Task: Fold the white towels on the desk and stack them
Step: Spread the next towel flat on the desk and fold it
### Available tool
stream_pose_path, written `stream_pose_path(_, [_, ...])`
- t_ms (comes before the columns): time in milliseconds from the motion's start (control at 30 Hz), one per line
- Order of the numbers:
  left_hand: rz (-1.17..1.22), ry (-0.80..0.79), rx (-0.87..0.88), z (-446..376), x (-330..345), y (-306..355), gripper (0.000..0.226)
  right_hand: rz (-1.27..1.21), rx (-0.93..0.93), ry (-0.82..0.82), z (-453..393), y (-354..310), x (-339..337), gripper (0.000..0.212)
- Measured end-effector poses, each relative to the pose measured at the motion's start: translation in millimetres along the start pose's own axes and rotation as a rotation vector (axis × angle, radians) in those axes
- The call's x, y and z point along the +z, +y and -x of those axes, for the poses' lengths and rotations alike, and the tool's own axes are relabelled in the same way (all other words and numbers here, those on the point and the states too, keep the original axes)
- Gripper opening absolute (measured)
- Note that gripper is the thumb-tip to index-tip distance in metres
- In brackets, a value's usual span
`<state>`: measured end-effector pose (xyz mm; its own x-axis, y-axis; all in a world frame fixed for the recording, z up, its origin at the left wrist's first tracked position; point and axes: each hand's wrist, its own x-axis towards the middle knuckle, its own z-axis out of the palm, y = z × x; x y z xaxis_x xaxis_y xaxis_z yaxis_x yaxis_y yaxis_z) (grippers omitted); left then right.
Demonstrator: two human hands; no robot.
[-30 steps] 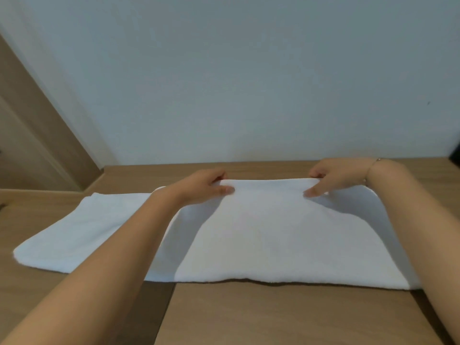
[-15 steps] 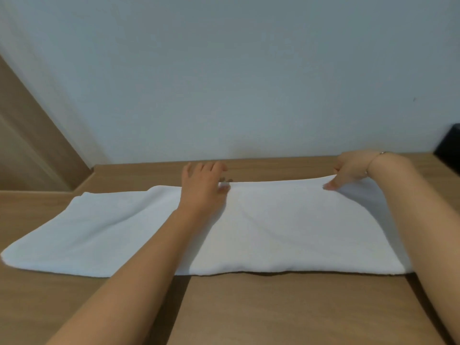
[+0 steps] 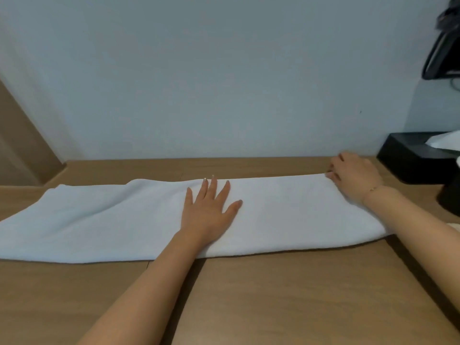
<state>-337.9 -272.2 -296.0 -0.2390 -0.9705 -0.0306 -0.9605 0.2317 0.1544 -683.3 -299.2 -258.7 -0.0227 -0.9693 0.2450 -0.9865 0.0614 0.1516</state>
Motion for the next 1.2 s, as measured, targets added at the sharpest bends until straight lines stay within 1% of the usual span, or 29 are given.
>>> stream_pose_path(33, [-0.001, -0.003, -0.007, 0, 0, 0, 0.071, 0.019, -0.053, 0.038, 4, -7, -2, 0.028])
stream_pose_path(67, [-0.001, -0.002, -0.012, 0, 0, -1, 0.072, -0.017, -0.110, 0.073, 9, -20, -6, 0.035])
stream_pose_path(133, [-0.010, 0.004, -0.017, 0, -1, 0, 0.072, -0.174, -0.227, 0.081, 25, -54, -17, 0.046])
stream_pose_path(167, [-0.018, 0.005, -0.020, 0, -2, 1, 0.072, -0.252, -0.286, 0.029, 35, -74, -21, 0.050])
stream_pose_path(233, [-0.032, 0.004, -0.026, 1, -2, 1, 0.071, -0.339, -0.366, -0.144, 55, -103, -17, 0.060])
stream_pose_path(267, [-0.031, 0.004, -0.029, 1, -2, 0, 0.071, -0.349, -0.362, -0.228, 63, -108, -12, 0.064])
stream_pose_path(300, [-0.028, 0.009, -0.032, 2, -2, -1, 0.071, -0.348, -0.332, -0.276, 67, -104, -7, 0.066])
stream_pose_path(367, [-0.019, 0.021, -0.033, 2, -1, -3, 0.072, -0.323, -0.248, -0.292, 68, -79, 1, 0.068])
stream_pose_path(467, [-0.019, 0.024, -0.034, 2, -1, -3, 0.075, -0.267, -0.123, -0.293, 71, -23, 12, 0.072])
stream_pose_path(567, [-0.022, 0.026, -0.037, 3, -3, -2, 0.074, -0.349, -0.006, -0.310, 78, 16, 18, 0.076])
stream_pose_path(633, [-0.021, 0.018, -0.030, 5, -5, 0, 0.072, -0.368, 0.014, -0.326, 80, 24, 18, 0.070])
stream_pose_path(700, [-0.013, -0.005, -0.013, 9, -7, 2, 0.071, -0.310, 0.015, -0.341, 78, 23, 15, 0.065])
stream_pose_path(733, [-0.006, -0.017, -0.006, 12, -8, 4, 0.070, -0.237, 0.012, -0.340, 77, 22, 11, 0.063])
stream_pose_path(800, [0.011, -0.031, 0.000, 19, -7, 8, 0.068, -0.092, 0.003, -0.295, 73, 13, 1, 0.060])
stream_pose_path(833, [0.023, -0.034, 0.003, 23, -6, 11, 0.067, -0.077, -0.012, -0.254, 71, 5, -5, 0.059])
stream_pose_path(900, [0.059, -0.037, 0.016, 27, -5, 18, 0.063, -0.194, -0.070, -0.188, 64, -22, -15, 0.057])
stream_pose_path(967, [0.092, -0.047, 0.042, 28, -6, 23, 0.059, -0.344, -0.119, -0.207, 56, -53, -19, 0.058])
stream_pose_path(1067, [0.077, -0.032, 0.054, 30, -6, 18, 0.058, -0.319, -0.148, -0.285, 46, -73, -4, 0.064])
stream_pose_path(1200, [0.001, -0.008, -0.002, 36, -2, -3, 0.062, -0.314, -0.036, -0.271, 40, -47, 12, 0.070])
